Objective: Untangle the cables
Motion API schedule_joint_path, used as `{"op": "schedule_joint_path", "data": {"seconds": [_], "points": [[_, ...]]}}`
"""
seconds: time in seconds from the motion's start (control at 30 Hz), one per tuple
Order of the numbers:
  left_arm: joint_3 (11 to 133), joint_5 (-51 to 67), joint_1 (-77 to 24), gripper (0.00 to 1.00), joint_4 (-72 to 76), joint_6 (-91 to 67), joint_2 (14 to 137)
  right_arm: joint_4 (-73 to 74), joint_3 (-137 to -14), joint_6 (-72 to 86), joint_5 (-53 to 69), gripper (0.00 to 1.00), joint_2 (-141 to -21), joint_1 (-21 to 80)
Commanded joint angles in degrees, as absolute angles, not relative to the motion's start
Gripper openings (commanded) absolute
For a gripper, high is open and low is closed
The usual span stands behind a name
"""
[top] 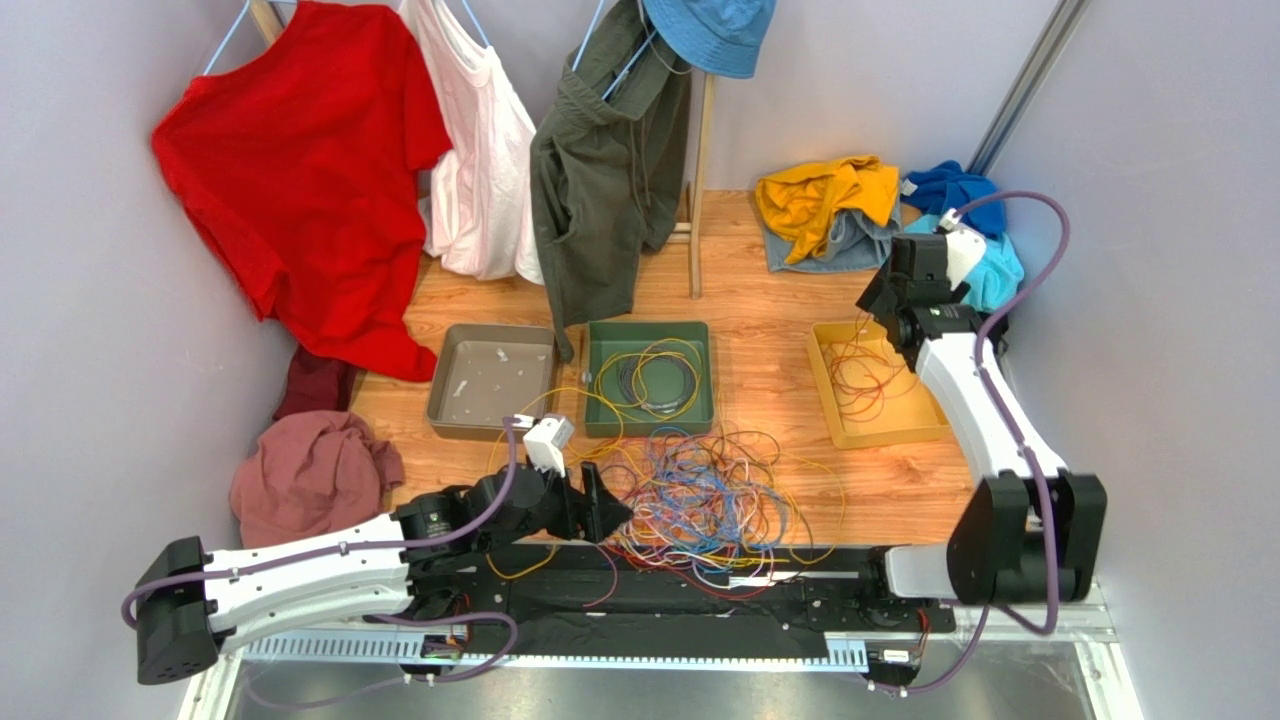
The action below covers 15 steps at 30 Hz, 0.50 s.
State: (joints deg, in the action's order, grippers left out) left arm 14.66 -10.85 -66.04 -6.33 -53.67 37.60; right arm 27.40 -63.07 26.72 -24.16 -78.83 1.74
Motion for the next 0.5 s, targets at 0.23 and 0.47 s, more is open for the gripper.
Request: {"op": "schedule_joint_path", "data": {"seconds": [0.23,0.47], "points": [[18.7,-11.4,-66.2,0.9,-4.9,-52.1,39.0,21.4,-46.1,37.6,-20.0,0.59,-55.5,1.9],[19.6,-11.3,-66.2,0.89,-5.8,-52.9,40.3,19.5,-46.3,35.2,-11.9,0.47,-56.8,3.5]]}}
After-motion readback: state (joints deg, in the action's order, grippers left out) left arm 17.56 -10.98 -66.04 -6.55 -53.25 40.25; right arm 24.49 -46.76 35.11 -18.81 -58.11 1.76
